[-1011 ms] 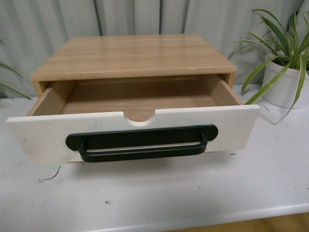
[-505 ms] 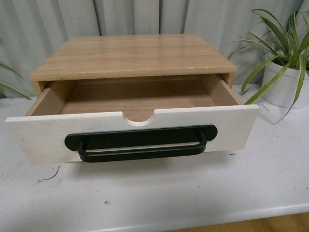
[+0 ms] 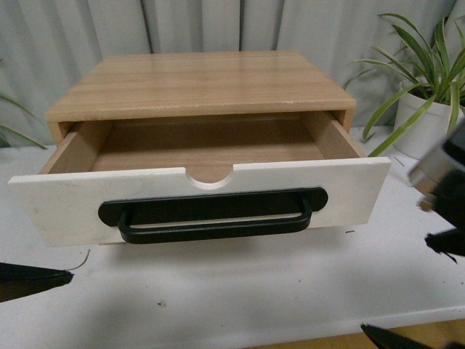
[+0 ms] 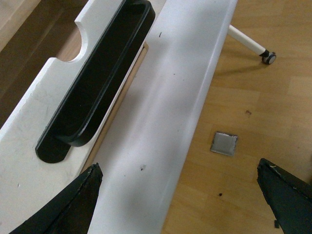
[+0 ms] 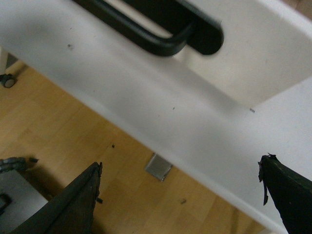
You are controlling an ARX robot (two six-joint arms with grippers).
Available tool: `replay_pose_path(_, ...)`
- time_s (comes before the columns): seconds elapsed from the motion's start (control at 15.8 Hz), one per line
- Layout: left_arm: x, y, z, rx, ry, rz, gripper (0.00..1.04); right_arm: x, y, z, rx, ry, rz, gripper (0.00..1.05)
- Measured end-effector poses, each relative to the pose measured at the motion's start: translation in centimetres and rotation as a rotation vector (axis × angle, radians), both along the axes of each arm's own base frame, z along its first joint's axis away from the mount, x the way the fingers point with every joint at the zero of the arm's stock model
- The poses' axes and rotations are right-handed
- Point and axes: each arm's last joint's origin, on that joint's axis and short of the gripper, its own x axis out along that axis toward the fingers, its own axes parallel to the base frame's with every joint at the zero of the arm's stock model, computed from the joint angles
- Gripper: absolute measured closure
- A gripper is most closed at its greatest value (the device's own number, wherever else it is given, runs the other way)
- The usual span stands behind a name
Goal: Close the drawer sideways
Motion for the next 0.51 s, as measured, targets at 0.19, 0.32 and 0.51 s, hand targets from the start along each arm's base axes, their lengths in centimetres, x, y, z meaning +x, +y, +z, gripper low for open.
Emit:
replay_pose_path(0.19, 3.3, -0.8, -0.1, 0.034, -0.074, 0.033, 0.07, 3.4, 1.9, 0.1, -0.047, -0.047, 0.034, 0.06)
replay_pose_path(0.32, 5.5, -0.8, -0.2, 0.041, -0.091, 0.073, 0.07, 5.1, 2.7, -0.3, -0.058, -0.057, 0.048, 0.06)
replay_pose_path(0.51, 8.4, -0.9, -0.6, 0.053, -0.092, 0.11, 0.07, 7.6, 3.7, -1.4, -0.079, -0.054, 0.066, 0.06)
